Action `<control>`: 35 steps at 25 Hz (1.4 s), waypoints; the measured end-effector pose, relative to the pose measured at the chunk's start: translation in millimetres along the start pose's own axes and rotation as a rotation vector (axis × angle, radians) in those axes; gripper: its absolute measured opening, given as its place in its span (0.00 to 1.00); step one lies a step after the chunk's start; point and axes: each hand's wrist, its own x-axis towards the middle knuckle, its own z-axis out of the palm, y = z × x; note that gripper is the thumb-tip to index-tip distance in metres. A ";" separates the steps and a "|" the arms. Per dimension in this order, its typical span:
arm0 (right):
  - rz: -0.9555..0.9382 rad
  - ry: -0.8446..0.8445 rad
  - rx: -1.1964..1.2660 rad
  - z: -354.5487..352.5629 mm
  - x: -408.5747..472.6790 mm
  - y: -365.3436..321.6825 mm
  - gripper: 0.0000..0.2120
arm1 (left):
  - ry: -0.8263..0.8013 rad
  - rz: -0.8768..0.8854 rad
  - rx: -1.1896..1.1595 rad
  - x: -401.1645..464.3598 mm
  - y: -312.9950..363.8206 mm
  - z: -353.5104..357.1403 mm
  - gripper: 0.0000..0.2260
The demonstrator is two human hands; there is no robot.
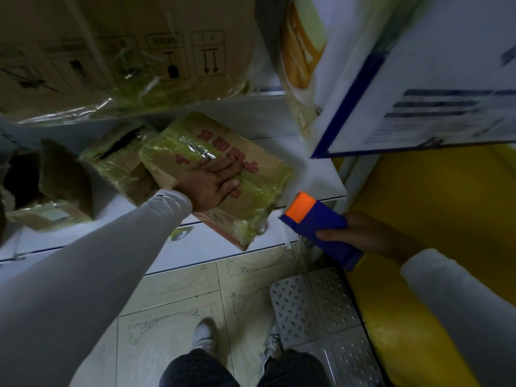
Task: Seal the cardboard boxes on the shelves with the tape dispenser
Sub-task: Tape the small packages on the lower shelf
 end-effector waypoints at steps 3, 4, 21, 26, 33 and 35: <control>0.021 0.053 0.010 18.2 19.1 -1.6 0.17 | -0.061 -0.013 0.061 -0.3 4.6 -6.8 0.25; 0.029 0.063 0.001 20.8 23.4 -4.3 0.17 | -0.041 -0.029 0.053 -1.1 7.0 -11.7 0.25; -0.026 0.159 -0.211 42.5 7.3 26.5 0.17 | -0.143 0.063 -0.251 -7.0 52.2 -3.3 0.34; -0.073 0.136 -0.189 40.2 -1.1 25.8 0.16 | 0.011 -0.117 -0.336 -4.0 80.3 -7.7 0.29; -0.065 0.123 -0.160 39.4 -15.2 36.5 0.10 | 0.028 -0.016 -0.264 -9.7 65.1 -0.2 0.21; -0.076 0.105 -0.145 42.3 -17.6 34.1 0.10 | -0.003 -0.032 -0.297 -9.6 59.0 -1.4 0.19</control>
